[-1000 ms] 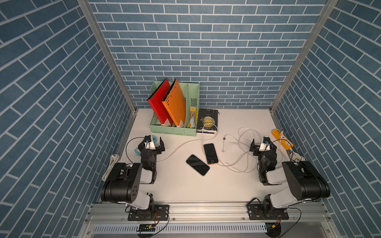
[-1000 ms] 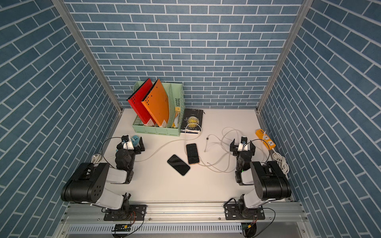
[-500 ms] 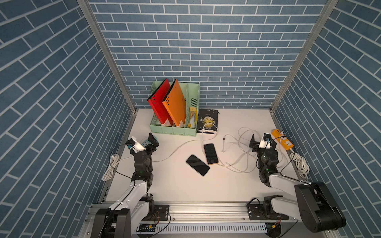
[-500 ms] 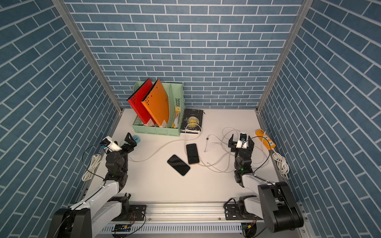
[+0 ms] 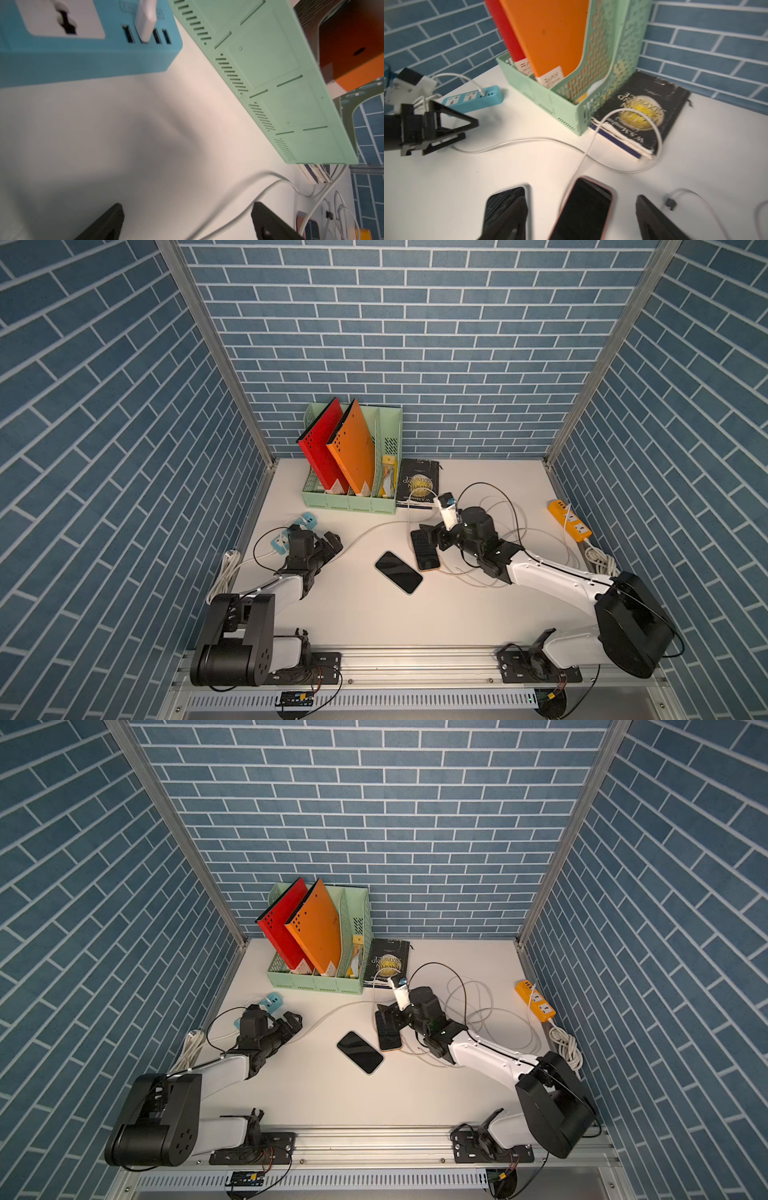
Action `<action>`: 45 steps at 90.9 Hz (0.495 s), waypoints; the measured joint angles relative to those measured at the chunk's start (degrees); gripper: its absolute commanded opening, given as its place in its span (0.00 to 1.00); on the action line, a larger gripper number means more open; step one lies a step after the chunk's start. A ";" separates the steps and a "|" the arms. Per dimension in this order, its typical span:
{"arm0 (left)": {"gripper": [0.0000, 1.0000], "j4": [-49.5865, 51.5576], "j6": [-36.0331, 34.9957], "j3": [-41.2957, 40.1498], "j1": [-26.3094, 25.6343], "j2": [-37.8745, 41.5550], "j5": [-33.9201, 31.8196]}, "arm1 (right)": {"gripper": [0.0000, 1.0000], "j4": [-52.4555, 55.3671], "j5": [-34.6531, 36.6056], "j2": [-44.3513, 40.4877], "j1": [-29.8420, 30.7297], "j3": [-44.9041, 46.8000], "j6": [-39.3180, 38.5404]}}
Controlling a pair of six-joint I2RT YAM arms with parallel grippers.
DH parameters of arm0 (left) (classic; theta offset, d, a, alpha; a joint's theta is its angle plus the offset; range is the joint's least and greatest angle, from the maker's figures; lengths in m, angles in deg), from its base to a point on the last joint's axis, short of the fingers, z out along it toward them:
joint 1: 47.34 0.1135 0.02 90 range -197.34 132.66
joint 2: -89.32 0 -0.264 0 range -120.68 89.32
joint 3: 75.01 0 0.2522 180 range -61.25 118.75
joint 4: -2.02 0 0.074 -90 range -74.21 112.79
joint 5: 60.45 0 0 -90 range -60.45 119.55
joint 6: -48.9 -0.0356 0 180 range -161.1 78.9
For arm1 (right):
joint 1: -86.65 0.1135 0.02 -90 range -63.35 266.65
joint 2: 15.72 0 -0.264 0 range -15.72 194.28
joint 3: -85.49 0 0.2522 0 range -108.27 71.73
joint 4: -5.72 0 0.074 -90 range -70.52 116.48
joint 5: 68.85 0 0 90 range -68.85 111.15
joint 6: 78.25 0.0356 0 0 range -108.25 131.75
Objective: Plug the charging cable into the phone
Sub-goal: Pick up the phone at the center of the board.
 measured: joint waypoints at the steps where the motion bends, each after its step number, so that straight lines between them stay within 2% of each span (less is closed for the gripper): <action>1: 1.00 0.13 0.07 0.00 0.00 0.07 0.17 | 0.88 0.61 0.22 0.70 0.72 -0.61 -0.09; 11: 1.00 1.79 0.00 -1.18 -0.09 2.58 0.31 | 0.93 6.40 0.22 9.27 7.63 -7.23 -0.81; 20: 1.00 3.41 -0.07 -2.78 -0.11 5.70 0.17 | 0.95 10.56 0.48 16.00 11.15 -11.98 -1.62; 31: 1.00 5.18 -0.22 -3.98 -0.11 8.76 -0.07 | 0.99 14.67 1.79 20.92 12.81 -14.58 -2.03; 45: 1.00 6.36 -0.33 -4.33 -0.11 10.38 -0.15 | 0.99 17.97 3.32 23.67 12.83 -16.33 -2.10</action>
